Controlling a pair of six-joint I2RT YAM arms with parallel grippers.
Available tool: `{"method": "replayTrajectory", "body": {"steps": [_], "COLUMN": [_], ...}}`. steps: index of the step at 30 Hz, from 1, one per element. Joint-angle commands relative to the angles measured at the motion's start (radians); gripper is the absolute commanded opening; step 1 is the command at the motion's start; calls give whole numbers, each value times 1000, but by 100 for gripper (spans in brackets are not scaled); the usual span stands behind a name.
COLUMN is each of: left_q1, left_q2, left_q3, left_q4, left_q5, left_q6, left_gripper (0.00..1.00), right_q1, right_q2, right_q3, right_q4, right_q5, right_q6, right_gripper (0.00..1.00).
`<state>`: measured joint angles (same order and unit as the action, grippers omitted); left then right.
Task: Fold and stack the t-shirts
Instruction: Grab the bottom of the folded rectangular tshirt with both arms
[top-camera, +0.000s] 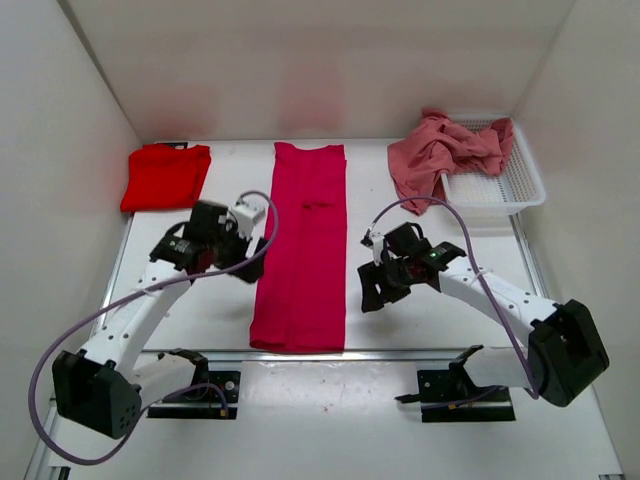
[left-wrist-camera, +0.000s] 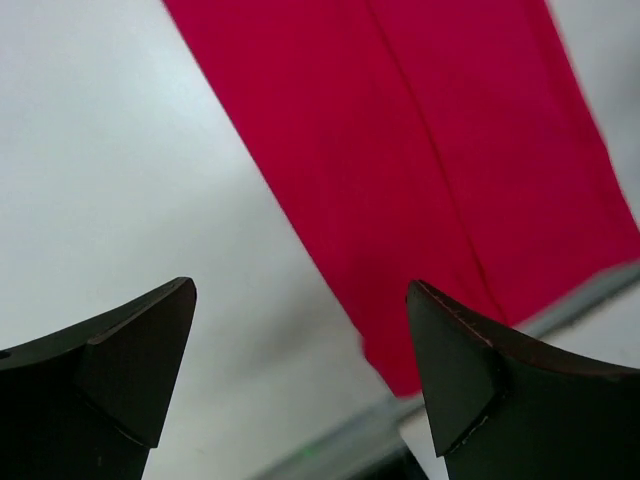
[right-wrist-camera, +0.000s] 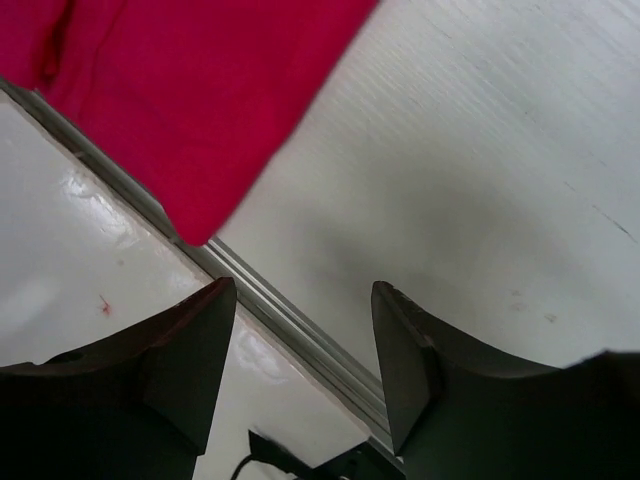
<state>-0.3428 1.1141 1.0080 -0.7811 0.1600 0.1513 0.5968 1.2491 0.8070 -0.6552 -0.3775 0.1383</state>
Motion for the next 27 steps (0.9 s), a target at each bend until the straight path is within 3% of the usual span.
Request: {"method": "replayTrajectory", "body": {"steps": [1, 7, 10, 12, 13, 18, 23, 27], "left_q1": [51, 2, 164, 235, 244, 58, 133, 98], "left_q2": [-19, -22, 47, 38, 29, -27, 61, 99], "left_q3": [-167, -135, -149, -225, -280, -451, -451, -418], "left_q4": [-75, -108, -174, -181, -181, -124, -130, -115], "left_q5": [153, 188, 407, 444, 414, 322, 231, 147], "left_q6": [-84, -116, -229, -321, -356, -492, -492, -490], "left_gripper": [94, 94, 92, 89, 89, 88, 82, 76], "right_q1": [40, 175, 187, 181, 181, 193, 190, 198], "right_q2": [48, 118, 130, 145, 160, 219, 243, 268], "right_q3": [-8, -57, -61, -54, -49, -25, -12, 18], "right_q4": [103, 183, 184, 154, 144, 132, 97, 101], "right_q5": [-45, -101, -75, -28, -18, 34, 69, 68], "right_q6": [116, 248, 283, 305, 322, 389, 393, 373], "right_gripper": [55, 55, 54, 53, 52, 50, 45, 44]}}
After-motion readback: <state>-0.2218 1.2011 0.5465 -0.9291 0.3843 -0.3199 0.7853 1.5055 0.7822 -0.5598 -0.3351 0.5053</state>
